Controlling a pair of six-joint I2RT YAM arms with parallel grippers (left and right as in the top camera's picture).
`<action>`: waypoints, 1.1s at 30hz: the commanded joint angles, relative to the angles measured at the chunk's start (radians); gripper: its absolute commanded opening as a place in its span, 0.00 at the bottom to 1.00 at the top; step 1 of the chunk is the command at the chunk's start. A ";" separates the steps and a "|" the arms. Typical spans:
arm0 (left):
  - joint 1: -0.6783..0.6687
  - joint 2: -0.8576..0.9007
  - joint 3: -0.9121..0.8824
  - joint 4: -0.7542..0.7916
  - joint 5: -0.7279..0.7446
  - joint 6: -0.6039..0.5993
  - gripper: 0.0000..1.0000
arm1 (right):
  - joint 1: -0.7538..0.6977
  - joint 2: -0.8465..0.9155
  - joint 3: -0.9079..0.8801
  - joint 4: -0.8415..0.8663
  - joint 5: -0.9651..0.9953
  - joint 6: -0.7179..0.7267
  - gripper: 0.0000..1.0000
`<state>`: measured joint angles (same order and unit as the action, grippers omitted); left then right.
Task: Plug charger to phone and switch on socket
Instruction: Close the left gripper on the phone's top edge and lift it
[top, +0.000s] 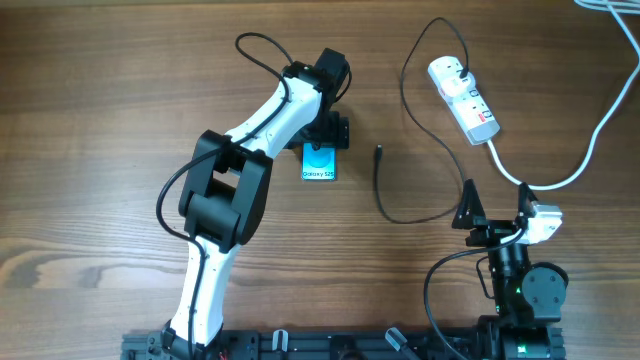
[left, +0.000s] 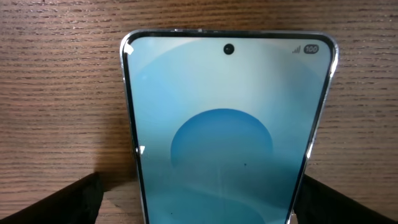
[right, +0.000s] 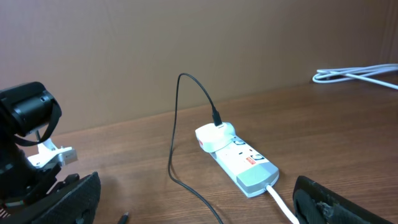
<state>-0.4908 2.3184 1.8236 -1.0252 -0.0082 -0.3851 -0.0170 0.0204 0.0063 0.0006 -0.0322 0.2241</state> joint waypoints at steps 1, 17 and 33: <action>-0.023 0.026 -0.036 0.020 0.091 0.015 0.94 | -0.007 -0.006 -0.001 0.005 0.013 0.014 1.00; -0.037 0.026 -0.038 0.016 0.085 0.011 0.76 | -0.007 -0.006 -0.001 0.004 0.013 0.014 1.00; -0.037 0.026 -0.038 -0.015 0.063 0.019 0.73 | -0.007 -0.006 -0.001 0.004 0.013 0.014 1.00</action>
<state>-0.5228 2.3150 1.8214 -1.0348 0.0151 -0.3748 -0.0170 0.0204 0.0063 0.0006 -0.0322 0.2245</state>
